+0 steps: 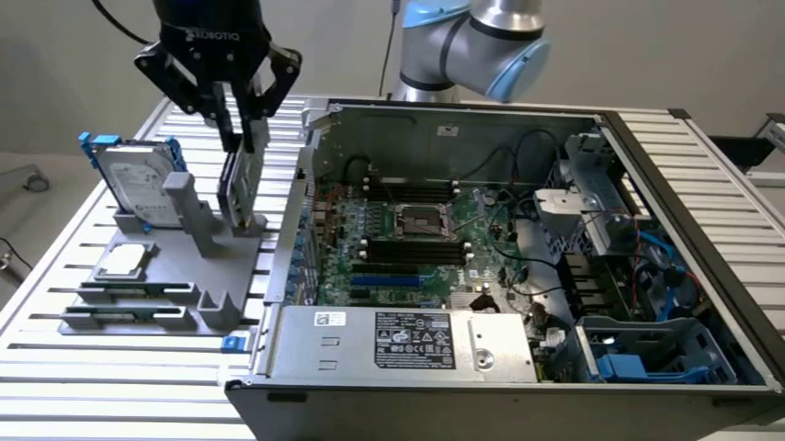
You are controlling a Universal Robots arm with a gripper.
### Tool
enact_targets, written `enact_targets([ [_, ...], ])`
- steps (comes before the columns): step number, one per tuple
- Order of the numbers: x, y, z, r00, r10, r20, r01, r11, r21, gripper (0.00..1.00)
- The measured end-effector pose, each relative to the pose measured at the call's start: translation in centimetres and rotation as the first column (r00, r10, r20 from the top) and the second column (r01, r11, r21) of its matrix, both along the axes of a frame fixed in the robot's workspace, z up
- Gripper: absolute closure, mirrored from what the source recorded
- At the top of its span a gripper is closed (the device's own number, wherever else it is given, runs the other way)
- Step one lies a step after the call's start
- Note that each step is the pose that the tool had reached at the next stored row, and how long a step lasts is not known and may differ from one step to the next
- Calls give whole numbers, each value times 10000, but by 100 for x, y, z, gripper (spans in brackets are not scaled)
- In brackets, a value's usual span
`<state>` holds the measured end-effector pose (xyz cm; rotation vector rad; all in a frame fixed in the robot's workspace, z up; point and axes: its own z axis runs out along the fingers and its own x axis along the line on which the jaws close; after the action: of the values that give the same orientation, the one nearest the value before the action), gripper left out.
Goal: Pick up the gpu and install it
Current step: 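Pick up the gpu and move the gpu toward the slot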
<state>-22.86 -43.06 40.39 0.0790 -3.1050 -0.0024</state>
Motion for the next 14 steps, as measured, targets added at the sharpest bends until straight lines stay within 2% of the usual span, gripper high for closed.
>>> enact_targets([
  [8,364,-4,351,9999,0,-157,0,10000,2,74],
  [10,457,-5,395,9998,1,-214,-1,10000,4,74],
  [14,636,-9,410,9995,1,-313,-1,10000,4,74],
])
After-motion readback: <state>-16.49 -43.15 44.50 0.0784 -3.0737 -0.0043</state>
